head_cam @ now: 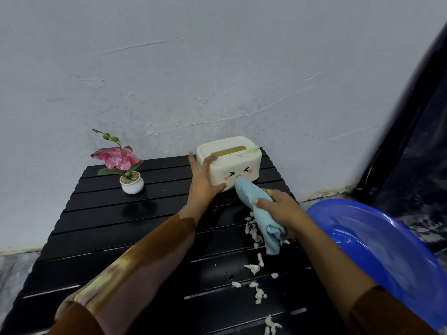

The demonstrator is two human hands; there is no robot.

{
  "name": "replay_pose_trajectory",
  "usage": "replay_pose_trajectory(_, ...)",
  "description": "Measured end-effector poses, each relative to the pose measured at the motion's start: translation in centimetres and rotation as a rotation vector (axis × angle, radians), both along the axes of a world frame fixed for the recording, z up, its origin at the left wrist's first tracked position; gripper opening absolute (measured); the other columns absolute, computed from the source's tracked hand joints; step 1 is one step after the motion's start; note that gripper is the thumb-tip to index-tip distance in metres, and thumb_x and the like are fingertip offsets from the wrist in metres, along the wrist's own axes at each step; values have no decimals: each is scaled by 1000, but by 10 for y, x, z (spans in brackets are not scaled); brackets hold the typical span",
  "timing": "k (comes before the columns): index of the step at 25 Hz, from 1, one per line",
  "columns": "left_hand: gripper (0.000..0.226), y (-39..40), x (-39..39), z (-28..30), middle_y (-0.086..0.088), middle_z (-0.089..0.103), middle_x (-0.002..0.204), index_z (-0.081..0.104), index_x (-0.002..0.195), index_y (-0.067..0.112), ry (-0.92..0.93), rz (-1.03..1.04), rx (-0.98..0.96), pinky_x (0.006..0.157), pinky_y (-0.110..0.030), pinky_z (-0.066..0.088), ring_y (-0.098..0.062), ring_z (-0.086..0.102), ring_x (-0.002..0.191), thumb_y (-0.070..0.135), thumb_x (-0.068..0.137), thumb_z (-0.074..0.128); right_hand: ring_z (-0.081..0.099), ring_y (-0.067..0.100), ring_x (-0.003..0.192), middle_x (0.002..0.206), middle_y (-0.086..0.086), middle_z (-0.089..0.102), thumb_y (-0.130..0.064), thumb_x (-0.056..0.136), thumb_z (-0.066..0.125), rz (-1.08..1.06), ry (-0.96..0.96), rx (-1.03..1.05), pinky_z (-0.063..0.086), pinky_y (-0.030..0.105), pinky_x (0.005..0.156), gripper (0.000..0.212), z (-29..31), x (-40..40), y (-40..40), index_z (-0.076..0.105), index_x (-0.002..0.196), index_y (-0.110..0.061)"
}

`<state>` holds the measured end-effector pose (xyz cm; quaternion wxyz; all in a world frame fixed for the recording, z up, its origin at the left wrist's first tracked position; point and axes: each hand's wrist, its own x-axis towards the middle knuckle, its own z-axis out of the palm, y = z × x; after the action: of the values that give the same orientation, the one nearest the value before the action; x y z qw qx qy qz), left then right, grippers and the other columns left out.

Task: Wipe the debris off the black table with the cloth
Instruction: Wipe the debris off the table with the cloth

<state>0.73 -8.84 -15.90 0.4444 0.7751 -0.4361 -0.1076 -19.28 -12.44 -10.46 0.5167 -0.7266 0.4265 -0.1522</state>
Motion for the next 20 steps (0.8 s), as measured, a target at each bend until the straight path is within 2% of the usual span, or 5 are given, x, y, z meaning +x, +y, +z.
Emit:
replay_pose_trajectory(3,88,-7,9,6,-8,-13,158,33,141,33,-30,-53,52,103,-41,43,-30,33,138,13,69,81,58,9,69,79,-5,62,-16,90,54,2,-8,3,47,19,63,10,1,0,-1,63,96,-15)
replay_pose_trajectory(8,85,-20,21,13,-10,17,146,41,128,17,8,-76,41,104,-40,44,-30,44,123,20,58,88,60,14,76,85,-1,65,-17,90,56,-16,-28,-4,50,26,71,11,-4,1,-5,63,98,-16)
replay_pose_trajectory(11,85,-23,18,11,-13,20,145,42,127,14,50,-49,5,98,-28,40,-30,44,122,16,57,89,62,17,80,88,0,67,-19,89,58,-33,-41,6,49,31,77,14,-3,3,-14,64,101,-19)
replay_pose_trajectory(14,81,-22,21,12,-13,14,149,45,125,12,97,-26,-45,98,-17,32,-27,37,128,9,57,88,62,17,81,88,1,67,-19,89,59,-44,-82,35,50,29,75,17,3,8,-24,64,104,-18)
replay_pose_trajectory(20,81,-10,64,46,-12,25,141,43,126,12,58,-6,-24,99,-28,42,-26,42,120,8,58,87,58,15,73,78,1,63,-16,89,58,-67,-60,-117,45,21,61,10,15,29,-74,62,97,-17)
